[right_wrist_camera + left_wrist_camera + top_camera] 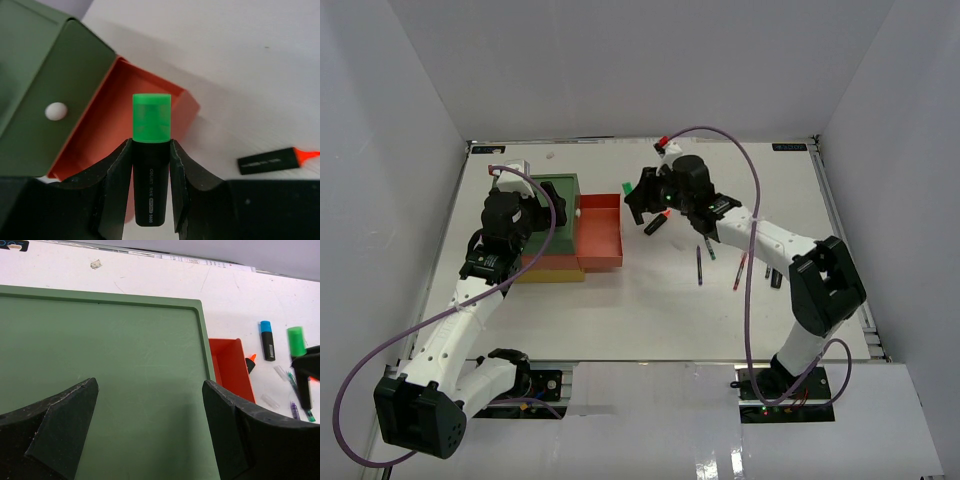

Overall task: Sort the stationery into containers
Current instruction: Place the pen in the drawer, then pick up the pen from the center of the board.

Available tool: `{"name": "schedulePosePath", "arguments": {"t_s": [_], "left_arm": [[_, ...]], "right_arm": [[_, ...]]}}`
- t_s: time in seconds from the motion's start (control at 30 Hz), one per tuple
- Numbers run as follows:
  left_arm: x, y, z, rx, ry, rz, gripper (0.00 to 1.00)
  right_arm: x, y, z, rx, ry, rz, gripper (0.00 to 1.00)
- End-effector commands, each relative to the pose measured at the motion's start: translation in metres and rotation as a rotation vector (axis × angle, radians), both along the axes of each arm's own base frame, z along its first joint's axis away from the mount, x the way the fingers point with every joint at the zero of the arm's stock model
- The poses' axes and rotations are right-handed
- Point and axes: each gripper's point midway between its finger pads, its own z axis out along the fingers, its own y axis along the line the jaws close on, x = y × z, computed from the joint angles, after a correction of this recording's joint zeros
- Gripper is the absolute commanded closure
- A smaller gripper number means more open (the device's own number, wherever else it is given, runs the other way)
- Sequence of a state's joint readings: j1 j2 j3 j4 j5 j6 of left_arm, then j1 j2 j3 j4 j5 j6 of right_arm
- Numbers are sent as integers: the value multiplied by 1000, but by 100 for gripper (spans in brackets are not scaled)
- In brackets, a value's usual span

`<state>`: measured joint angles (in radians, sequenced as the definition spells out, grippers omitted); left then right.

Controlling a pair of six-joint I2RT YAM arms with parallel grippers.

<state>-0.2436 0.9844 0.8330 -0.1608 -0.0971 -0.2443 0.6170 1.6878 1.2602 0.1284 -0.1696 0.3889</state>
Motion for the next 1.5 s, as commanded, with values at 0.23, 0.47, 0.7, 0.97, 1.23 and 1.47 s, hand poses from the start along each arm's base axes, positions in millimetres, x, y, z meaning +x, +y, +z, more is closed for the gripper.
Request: {"name": "schedulePosePath", "arguments": {"t_s": [0.23,0.47,0.7,0.97,1.23,1.47], "left_arm": [[-14,-2,-29,1,119,-17,4],[-14,-2,-28,-2,116,-18,4],[-14,-2,-28,-1,118,-17,4],[-14,-3,-29,-1,122,-21,4],[-13,-3,-30,-2,127,-21,4],[-13,-4,-31,-2,131,-25,4]], "right_arm": [[-24,92,26,185,18,108,50],[-22,91,17,154,6,83,33],[22,21,23,-28,-128,-140,33],[96,-87,-39,-260,-49,-392,31],[141,-124,-101,-354,48,-499,31],[152,-130,-144,-417,121,-520,34]]}}
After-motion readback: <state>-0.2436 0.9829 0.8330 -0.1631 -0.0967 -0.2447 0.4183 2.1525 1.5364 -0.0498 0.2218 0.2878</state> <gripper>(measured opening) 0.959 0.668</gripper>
